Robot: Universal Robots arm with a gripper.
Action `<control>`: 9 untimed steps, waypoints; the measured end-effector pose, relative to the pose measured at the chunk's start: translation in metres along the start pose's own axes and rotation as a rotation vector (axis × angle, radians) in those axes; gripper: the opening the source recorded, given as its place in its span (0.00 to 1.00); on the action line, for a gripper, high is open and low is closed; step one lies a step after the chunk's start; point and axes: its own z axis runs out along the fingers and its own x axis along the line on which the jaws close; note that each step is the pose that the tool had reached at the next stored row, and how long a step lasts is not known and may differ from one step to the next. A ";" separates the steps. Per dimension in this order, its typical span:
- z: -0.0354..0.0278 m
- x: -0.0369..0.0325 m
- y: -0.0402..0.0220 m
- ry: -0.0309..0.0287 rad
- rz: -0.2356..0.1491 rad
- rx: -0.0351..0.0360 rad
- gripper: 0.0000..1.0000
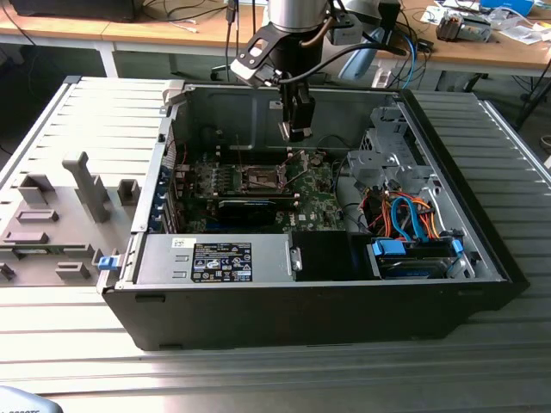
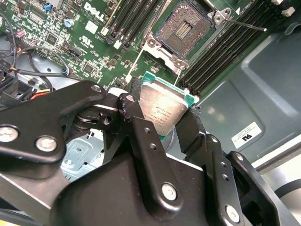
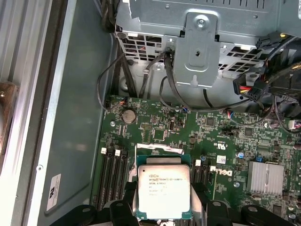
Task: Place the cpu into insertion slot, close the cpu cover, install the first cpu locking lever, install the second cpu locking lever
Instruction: 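Place the cpu into insertion slot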
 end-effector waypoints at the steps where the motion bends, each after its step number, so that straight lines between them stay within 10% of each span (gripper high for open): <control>1: 0.0000 0.0000 0.0000 -0.0001 0.001 0.0000 0.54; 9: 0.0000 0.0000 0.0000 -0.0012 0.014 -0.0001 0.54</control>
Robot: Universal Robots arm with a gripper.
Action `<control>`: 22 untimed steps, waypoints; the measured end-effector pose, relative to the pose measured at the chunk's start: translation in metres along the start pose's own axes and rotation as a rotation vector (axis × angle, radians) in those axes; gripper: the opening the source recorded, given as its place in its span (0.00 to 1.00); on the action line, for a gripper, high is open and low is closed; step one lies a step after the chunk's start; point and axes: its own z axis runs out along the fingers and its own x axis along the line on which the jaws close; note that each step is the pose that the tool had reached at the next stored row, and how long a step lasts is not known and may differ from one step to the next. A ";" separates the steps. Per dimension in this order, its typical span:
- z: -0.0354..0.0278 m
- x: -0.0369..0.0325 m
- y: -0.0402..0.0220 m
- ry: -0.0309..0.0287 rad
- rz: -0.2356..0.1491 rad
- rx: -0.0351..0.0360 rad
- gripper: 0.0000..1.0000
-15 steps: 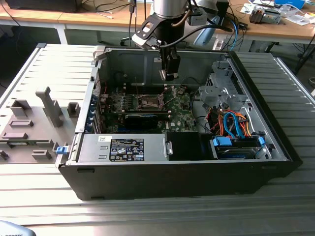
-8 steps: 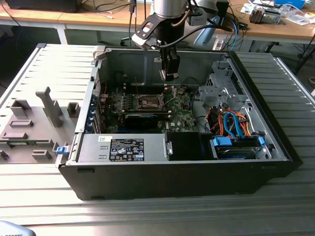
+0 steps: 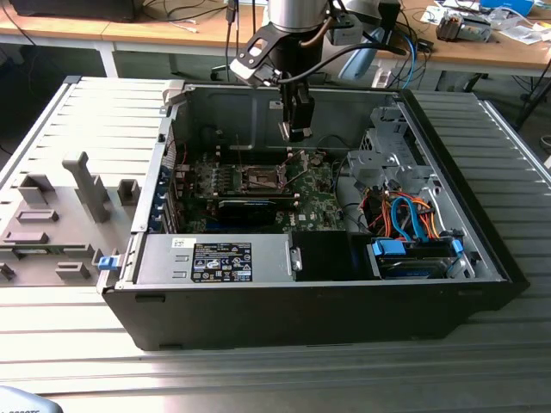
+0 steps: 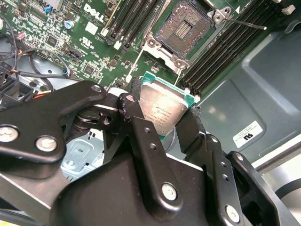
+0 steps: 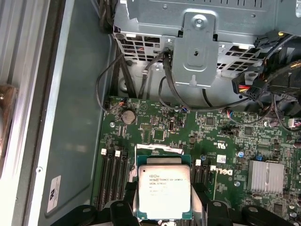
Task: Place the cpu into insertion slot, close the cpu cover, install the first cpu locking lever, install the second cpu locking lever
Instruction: 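Place the cpu into insertion slot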
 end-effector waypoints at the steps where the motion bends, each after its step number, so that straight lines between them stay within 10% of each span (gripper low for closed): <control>1: 0.0000 0.0000 0.0000 -0.0001 0.002 -0.0001 0.54; 22: 0.0001 0.0000 0.0000 -0.0031 0.036 -0.0005 0.54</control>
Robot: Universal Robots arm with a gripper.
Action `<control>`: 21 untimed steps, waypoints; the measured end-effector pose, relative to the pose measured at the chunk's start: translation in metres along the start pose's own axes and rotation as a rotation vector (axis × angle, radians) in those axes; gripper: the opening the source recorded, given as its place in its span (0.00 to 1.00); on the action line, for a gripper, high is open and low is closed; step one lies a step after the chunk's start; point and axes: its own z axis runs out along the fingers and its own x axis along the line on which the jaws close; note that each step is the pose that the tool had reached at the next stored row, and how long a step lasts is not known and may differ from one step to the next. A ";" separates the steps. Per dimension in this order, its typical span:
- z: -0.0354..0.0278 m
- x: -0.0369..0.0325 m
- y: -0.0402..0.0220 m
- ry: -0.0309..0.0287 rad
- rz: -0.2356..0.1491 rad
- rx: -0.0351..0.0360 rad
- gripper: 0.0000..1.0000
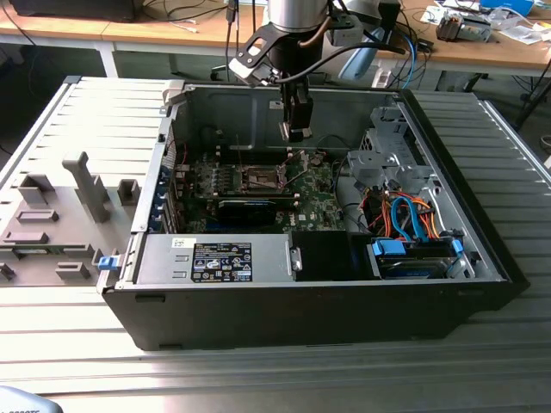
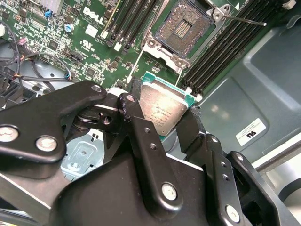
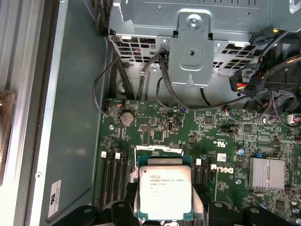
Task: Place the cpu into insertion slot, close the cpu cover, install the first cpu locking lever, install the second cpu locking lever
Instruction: 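Place the cpu into insertion slot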
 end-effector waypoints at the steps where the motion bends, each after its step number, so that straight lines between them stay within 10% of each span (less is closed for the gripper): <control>1: 0.0000 0.0000 0.0000 -0.0001 0.001 0.0000 0.54; 21: 0.0002 0.0000 0.0000 -0.0016 0.019 -0.0003 0.54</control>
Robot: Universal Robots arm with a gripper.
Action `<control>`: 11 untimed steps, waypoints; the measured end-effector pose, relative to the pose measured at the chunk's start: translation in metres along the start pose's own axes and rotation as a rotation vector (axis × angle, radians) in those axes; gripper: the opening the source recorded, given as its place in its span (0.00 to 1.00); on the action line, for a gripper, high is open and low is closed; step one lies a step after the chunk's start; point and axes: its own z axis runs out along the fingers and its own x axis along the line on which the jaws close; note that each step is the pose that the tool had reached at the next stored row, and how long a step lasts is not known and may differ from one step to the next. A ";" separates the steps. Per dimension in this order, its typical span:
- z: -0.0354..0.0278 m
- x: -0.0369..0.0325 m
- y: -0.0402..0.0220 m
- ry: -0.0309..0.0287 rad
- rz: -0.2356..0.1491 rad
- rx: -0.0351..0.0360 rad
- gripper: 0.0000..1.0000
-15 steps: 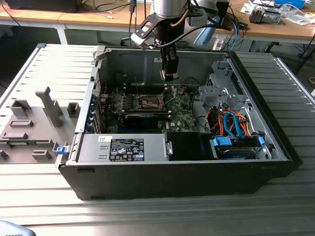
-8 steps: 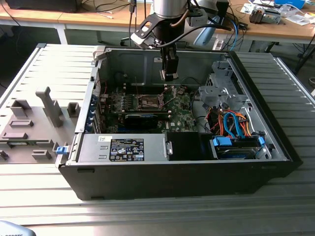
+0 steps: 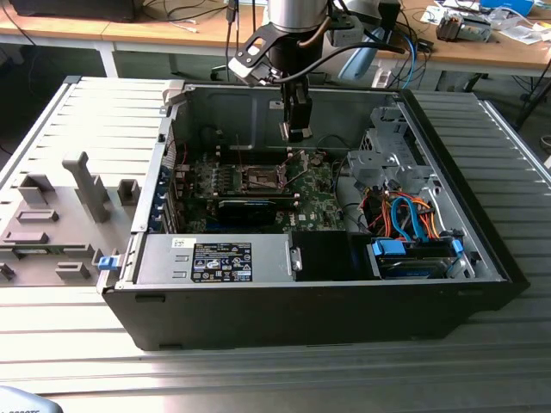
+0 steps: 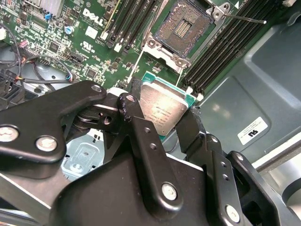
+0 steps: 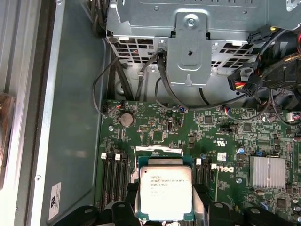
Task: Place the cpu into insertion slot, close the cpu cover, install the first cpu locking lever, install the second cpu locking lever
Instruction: 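Place the cpu into insertion slot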
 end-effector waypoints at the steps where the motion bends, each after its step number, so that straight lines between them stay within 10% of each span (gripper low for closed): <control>1: 0.0000 0.0000 0.0000 -0.0001 0.001 0.0000 0.54; 11: 0.0001 0.0000 0.0000 -0.0014 0.016 -0.0002 0.54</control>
